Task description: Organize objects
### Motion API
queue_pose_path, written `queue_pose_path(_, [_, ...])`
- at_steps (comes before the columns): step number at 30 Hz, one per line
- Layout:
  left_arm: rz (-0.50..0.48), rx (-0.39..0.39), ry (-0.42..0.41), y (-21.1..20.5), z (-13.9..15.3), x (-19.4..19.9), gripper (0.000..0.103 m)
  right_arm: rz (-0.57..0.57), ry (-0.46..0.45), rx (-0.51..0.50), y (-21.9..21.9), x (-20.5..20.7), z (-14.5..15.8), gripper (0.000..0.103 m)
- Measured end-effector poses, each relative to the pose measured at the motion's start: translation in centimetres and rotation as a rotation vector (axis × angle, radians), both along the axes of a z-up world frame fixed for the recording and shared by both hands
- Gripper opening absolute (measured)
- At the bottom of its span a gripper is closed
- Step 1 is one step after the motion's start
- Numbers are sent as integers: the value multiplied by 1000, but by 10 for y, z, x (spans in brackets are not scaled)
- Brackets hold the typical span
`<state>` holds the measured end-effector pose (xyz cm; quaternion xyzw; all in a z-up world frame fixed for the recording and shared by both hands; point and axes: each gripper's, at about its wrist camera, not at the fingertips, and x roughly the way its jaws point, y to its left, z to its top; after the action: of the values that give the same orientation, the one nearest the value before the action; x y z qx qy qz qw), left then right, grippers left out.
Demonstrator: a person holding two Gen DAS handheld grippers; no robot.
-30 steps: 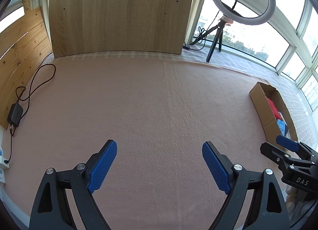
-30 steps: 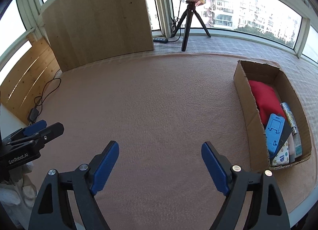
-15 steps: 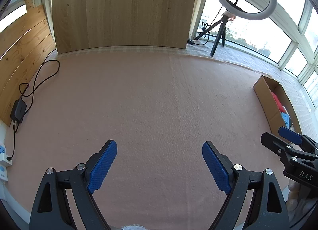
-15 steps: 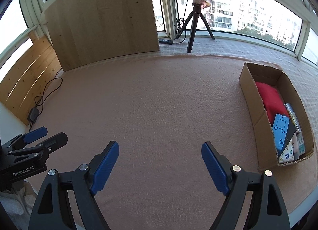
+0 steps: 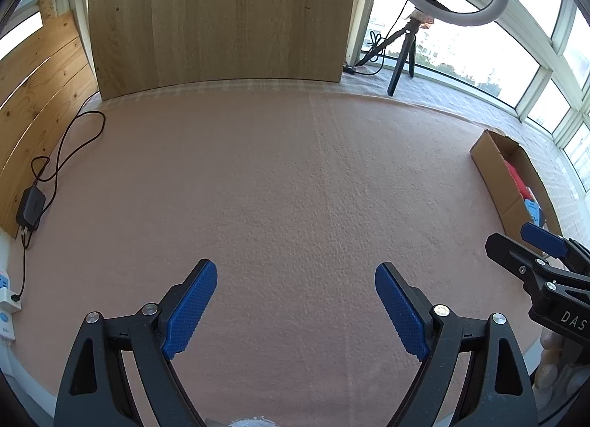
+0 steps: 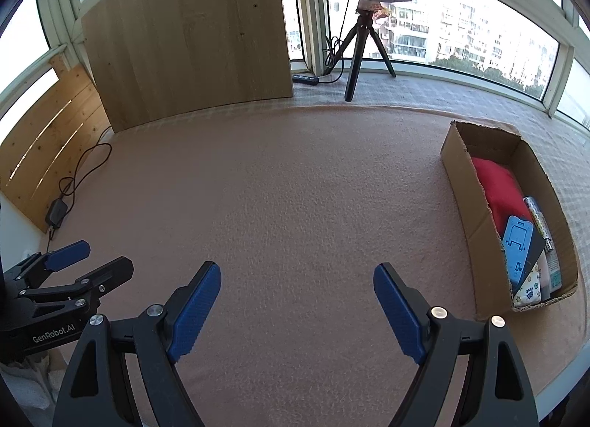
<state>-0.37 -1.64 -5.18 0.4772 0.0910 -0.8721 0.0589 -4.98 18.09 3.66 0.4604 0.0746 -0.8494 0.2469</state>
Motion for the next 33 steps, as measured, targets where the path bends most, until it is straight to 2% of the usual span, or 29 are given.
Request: queue_pose_path(33, [17,-3,3,8,0,1,90,8,-20,-1,10,-1,-5,82])
